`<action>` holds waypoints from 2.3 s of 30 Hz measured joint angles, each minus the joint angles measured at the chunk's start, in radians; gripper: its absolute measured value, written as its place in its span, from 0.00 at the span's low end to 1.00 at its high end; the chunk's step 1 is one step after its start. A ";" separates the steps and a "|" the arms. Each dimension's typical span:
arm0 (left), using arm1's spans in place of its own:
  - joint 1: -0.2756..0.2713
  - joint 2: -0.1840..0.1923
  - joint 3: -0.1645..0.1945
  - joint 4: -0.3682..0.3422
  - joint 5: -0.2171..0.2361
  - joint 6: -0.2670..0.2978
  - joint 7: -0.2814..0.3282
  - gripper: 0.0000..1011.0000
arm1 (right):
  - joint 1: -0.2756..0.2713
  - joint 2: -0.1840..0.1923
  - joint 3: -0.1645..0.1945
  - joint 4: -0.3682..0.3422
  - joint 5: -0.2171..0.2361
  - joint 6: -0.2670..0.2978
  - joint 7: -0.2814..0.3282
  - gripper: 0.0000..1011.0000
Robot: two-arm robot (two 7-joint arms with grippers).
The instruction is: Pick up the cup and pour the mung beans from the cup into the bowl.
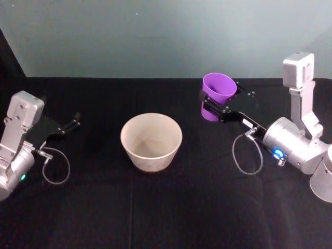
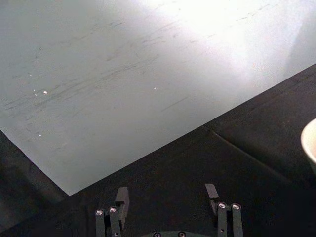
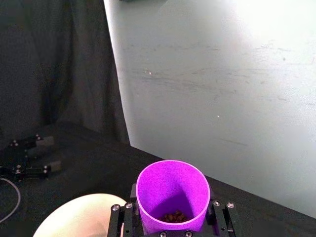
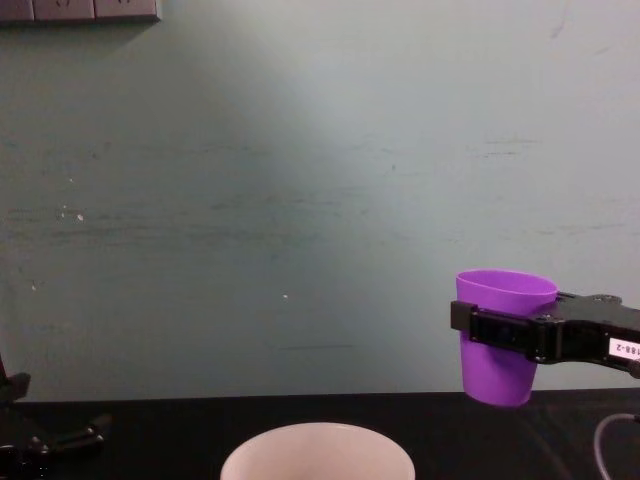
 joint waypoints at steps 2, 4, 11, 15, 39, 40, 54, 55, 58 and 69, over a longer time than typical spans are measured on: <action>0.000 0.000 0.000 0.000 0.000 0.000 0.000 0.99 | 0.000 0.000 0.000 0.000 0.000 0.000 0.000 0.72; 0.000 0.000 0.000 0.000 0.000 0.000 0.000 0.99 | 0.000 0.000 0.000 0.000 0.000 0.000 0.000 0.72; 0.000 0.000 0.000 0.000 0.000 0.000 0.000 0.99 | 0.000 0.000 0.000 0.000 0.000 0.000 0.000 0.72; 0.000 0.000 0.000 0.000 0.000 0.000 0.000 0.99 | 0.000 0.000 0.000 0.000 0.000 0.000 0.000 0.72; 0.000 0.000 0.000 0.000 0.000 0.000 0.000 0.99 | 0.000 0.000 0.000 0.000 0.000 0.000 0.000 0.72; 0.000 0.000 0.000 0.000 0.000 0.000 0.000 0.99 | 0.000 0.000 0.000 0.000 0.000 0.000 0.000 0.72; 0.000 0.000 0.000 0.000 0.000 0.000 0.000 0.99 | 0.000 0.000 0.000 0.000 0.000 0.000 0.000 0.72; 0.000 0.000 0.000 0.000 0.000 0.000 0.000 0.99 | 0.000 0.000 0.000 0.000 0.000 0.000 0.000 0.72; 0.000 0.000 0.000 0.000 0.000 0.000 0.000 0.99 | 0.000 0.000 0.000 0.000 0.000 0.000 0.000 0.72; 0.000 0.000 0.000 0.000 0.000 0.000 0.000 0.99 | 0.022 0.018 -0.025 -0.005 -0.038 0.013 -0.005 0.72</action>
